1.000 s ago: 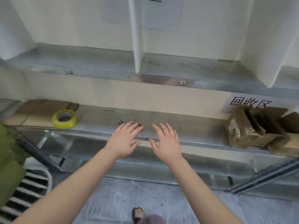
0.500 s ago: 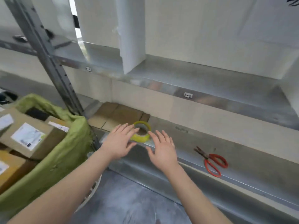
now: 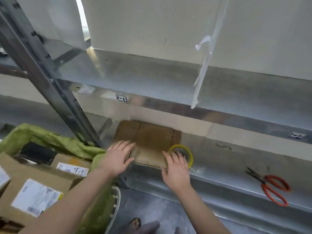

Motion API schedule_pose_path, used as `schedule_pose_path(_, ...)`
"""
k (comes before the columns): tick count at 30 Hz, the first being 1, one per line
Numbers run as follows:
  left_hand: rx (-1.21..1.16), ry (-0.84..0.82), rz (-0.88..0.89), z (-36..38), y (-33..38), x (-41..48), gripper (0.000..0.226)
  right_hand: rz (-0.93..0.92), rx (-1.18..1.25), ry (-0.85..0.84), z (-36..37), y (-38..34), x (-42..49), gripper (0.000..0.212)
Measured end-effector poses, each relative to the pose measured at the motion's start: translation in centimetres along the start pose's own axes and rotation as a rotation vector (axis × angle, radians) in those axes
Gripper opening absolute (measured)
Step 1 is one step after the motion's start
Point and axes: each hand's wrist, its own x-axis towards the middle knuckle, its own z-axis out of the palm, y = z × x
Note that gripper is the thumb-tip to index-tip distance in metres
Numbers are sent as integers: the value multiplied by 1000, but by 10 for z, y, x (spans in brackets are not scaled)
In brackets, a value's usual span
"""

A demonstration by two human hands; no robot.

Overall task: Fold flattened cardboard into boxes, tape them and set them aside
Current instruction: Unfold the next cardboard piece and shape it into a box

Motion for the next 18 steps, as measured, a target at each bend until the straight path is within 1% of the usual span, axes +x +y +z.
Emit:
schedule_pose_path(3,-32,-54,7,11,-25,18,65,67,30,31,15,-7,7,52)
schedule_pose_path(6,-74,-140,-13,19,-46,36,67,78,92,65,24,-21,17,51)
schedule_pose_path(9,-128,-196,-37,24,-57,48,68,81,131,60,35,-36,27,53)
schedule_pose_path(11,-177,-198,-68,23,-65,54,68,80,148,14,39,-46,36,54)
schedule_pose_path(13,-258,-202,-125,25,-75,57,69,99,170,-99,42,-51,44,56)
schedule_pose_path(14,-311,-210,-154,25,-79,58,69,123,174,-123,44,-51,48,56)
schedule_pose_path(16,-406,-238,-199,26,-85,61,69,175,164,-120,48,-51,53,56)
schedule_pose_path(18,-438,-262,-214,26,-88,67,70,206,143,-95,55,-51,55,55)
